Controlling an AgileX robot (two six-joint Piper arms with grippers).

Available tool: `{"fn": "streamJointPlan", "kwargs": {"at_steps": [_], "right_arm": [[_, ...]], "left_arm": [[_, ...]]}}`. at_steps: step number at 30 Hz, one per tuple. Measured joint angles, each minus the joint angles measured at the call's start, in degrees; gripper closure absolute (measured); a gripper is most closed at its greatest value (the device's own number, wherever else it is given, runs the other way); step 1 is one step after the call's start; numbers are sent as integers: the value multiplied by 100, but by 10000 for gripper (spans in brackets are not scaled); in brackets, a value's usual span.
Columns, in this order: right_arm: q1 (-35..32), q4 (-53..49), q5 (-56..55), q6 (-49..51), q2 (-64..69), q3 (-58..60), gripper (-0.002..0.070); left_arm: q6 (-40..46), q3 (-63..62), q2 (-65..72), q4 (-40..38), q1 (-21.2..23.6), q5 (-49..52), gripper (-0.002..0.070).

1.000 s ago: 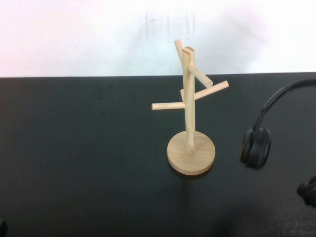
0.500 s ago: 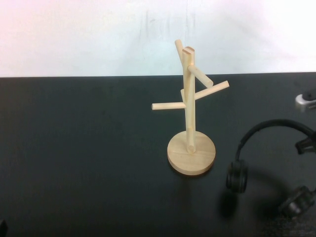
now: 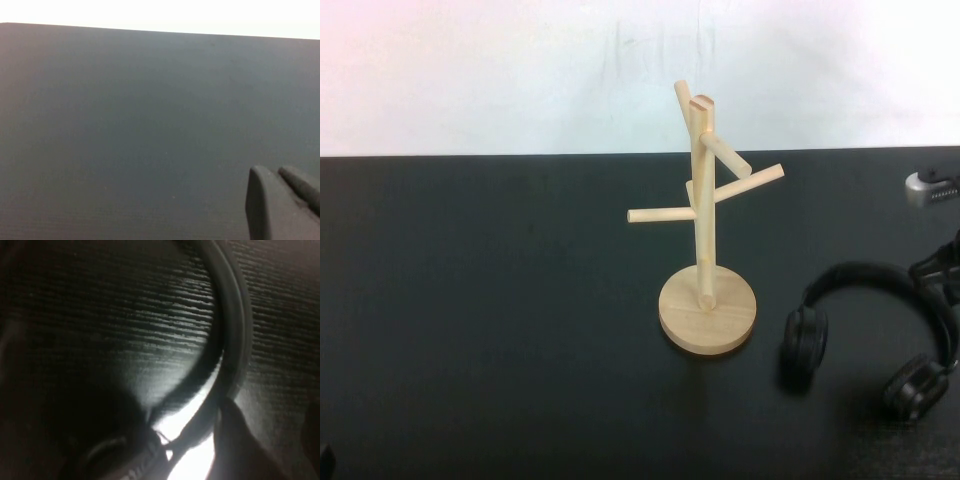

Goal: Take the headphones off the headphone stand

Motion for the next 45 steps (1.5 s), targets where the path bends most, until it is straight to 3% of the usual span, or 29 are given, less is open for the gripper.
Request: {"fn": "streamJointPlan", "kwargs": {"at_steps": [7,9,10,16,17,25,38,45], "right_arm": [[0,489,382,-333,-1010,0,425],[0,792,494,-588,-1573,0,489],[-47,1078,562,-890,-2804,-172,680],[-47,1102,786,-755,-4252,0,668],[0,1102,843,-755,-3832,0,673],[0,1059,1588,-688,-5249,0,682],[0,952,1730,-755,-5703,0,682],[-641,522,332,-978,-6763,950,682]], "left_arm": [[0,0,0,0,0,0,673],[0,0,0,0,0,0,673],[0,0,0,0,0,0,673],[0,0,0,0,0,0,673],[0,0,0,0,0,0,673],[0,0,0,0,0,0,673],[0,0,0,0,0,0,673],[0,0,0,0,0,0,673]]}}
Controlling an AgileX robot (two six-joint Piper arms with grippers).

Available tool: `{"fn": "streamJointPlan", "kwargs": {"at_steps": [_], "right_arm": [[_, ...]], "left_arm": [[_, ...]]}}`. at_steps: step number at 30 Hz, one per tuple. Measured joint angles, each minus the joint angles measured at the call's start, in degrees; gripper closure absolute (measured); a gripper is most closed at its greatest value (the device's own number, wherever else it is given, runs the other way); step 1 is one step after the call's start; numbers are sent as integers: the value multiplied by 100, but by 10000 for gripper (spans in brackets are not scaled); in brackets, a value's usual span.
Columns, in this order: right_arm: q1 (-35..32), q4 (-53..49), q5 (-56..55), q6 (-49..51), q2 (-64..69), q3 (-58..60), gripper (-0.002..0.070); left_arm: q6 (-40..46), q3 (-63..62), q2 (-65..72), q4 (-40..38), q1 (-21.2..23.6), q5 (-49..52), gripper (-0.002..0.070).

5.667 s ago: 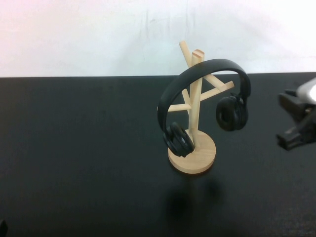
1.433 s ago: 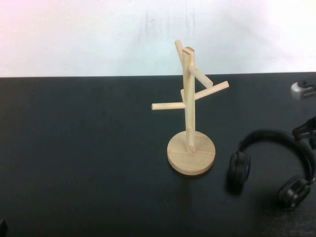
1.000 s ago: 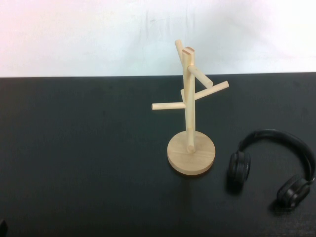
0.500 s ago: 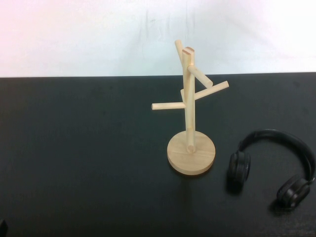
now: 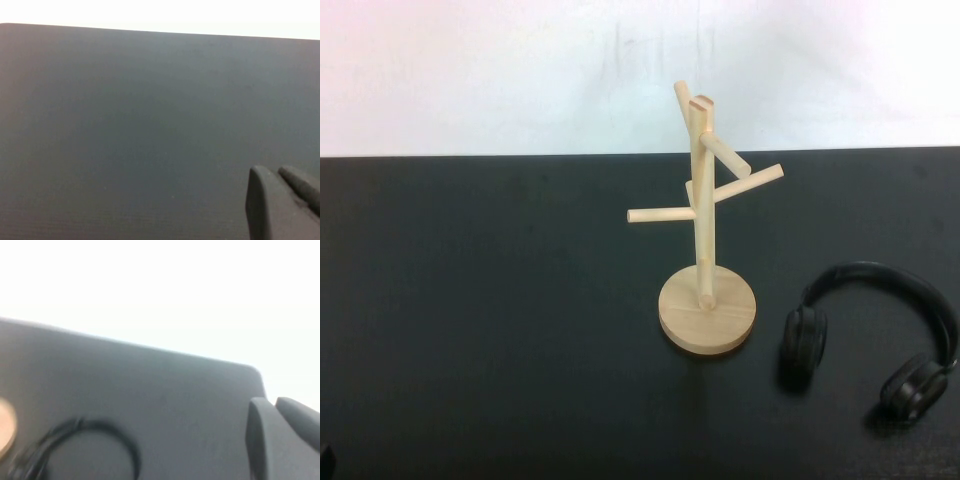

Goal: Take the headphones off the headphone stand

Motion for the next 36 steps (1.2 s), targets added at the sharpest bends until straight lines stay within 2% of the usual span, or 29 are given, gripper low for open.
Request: {"fn": "streamJointPlan", "kwargs": {"at_steps": [4,10,16,24,36], "right_arm": [[-334,0,-1115,51,-1087,1521,682],[-481,13,-1856,69,-2491,3516,682],[-445,746,-2986,93,-3277,5282,682],[-445,795,-2534,74,-3314,5570,682],[-445,794,-2534,768,-3314,5570,682]], "left_arm": [[0,0,0,0,0,0,673],[0,0,0,0,0,0,673],[0,0,0,0,0,0,673],[0,0,0,0,0,0,673],[0,0,0,0,0,0,673]]}}
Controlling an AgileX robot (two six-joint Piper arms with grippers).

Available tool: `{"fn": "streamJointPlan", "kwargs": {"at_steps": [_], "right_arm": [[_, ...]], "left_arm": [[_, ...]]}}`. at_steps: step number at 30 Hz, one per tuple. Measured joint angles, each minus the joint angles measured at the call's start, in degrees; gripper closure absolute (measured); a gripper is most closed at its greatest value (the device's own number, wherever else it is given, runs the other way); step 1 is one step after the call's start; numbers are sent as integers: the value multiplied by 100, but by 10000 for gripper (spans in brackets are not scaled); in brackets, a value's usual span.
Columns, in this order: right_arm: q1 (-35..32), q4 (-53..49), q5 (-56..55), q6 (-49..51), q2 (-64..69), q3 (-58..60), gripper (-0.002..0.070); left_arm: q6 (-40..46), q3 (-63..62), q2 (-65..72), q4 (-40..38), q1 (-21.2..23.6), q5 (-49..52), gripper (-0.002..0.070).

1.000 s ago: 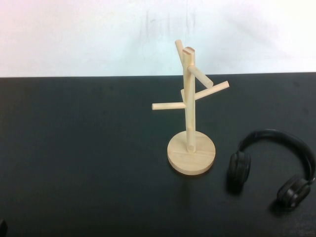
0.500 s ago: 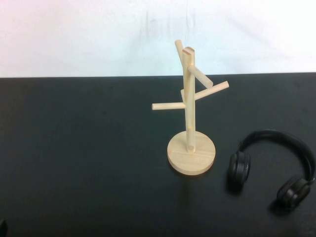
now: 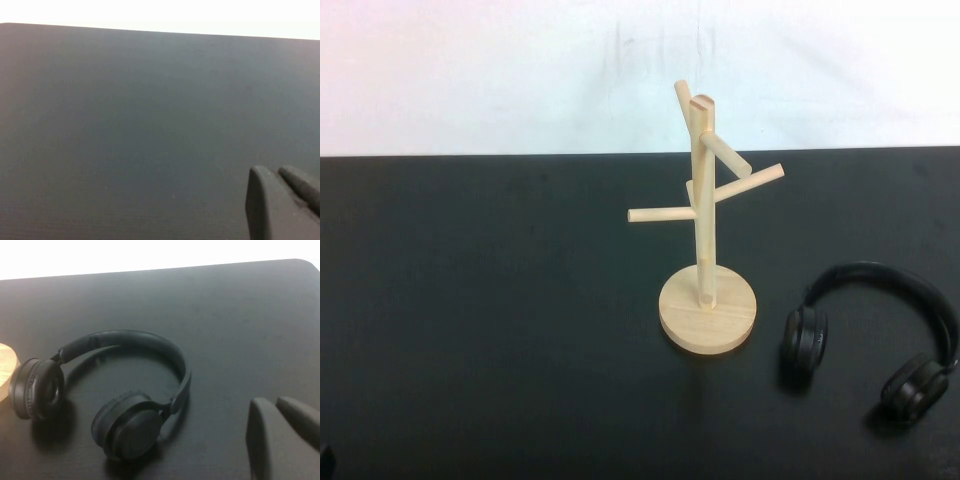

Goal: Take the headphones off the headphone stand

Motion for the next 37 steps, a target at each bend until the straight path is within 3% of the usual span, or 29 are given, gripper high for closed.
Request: {"fn": "streamJointPlan", "kwargs": {"at_steps": [37], "right_arm": [[0,-89,0,32,0,0,682]], "left_arm": [[0,0,0,0,0,0,673]]}}
